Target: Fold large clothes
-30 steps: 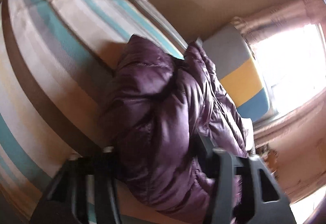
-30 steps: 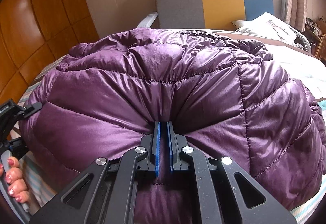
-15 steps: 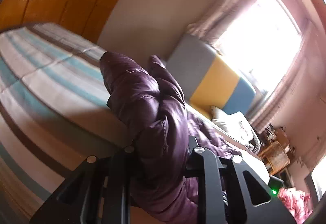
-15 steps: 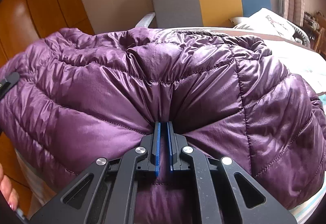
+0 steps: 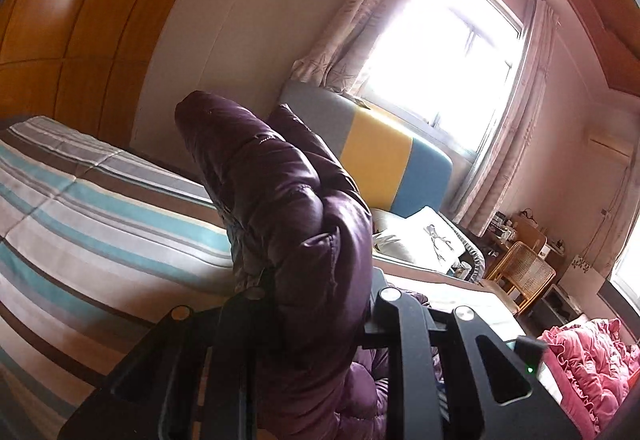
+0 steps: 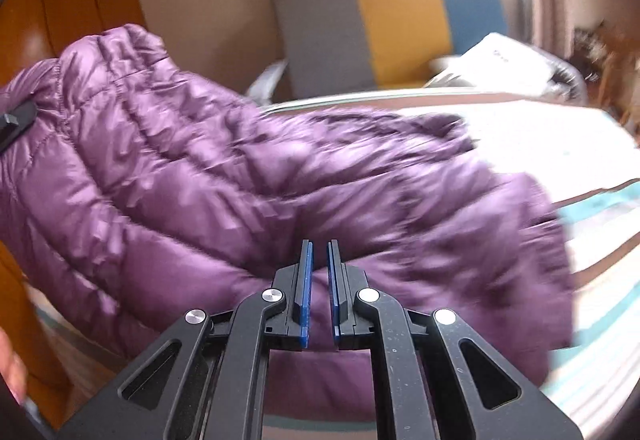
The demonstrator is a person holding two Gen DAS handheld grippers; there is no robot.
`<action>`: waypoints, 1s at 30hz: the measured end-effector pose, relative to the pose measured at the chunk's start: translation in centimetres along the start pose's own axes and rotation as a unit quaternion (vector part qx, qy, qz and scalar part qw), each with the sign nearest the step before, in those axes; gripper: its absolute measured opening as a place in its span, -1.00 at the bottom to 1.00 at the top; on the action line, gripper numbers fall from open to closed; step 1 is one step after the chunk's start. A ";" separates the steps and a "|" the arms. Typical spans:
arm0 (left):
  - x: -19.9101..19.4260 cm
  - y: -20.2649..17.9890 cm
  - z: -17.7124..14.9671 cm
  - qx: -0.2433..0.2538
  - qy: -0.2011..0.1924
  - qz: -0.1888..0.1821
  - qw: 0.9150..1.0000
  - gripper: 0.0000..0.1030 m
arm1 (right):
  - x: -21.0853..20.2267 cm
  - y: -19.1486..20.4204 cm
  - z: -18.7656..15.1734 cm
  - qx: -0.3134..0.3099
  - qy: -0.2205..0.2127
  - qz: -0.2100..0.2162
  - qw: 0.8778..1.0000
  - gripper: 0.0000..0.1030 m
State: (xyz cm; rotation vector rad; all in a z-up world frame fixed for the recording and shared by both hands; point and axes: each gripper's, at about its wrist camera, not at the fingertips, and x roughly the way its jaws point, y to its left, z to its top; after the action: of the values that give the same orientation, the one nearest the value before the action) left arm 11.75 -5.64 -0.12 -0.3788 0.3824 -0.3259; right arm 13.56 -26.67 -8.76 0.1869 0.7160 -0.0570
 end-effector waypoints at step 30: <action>5.1 -15.5 -6.1 0.140 0.090 -0.124 0.978 -0.61 | -4.5 -14.2 -1.4 0.144 -0.024 -0.154 0.977 -0.87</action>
State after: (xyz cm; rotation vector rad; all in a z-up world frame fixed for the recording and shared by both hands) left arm 10.00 -22.97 -0.46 -0.1202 0.4611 -0.6541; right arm 7.64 -40.44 -9.00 0.3488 0.6810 -0.4608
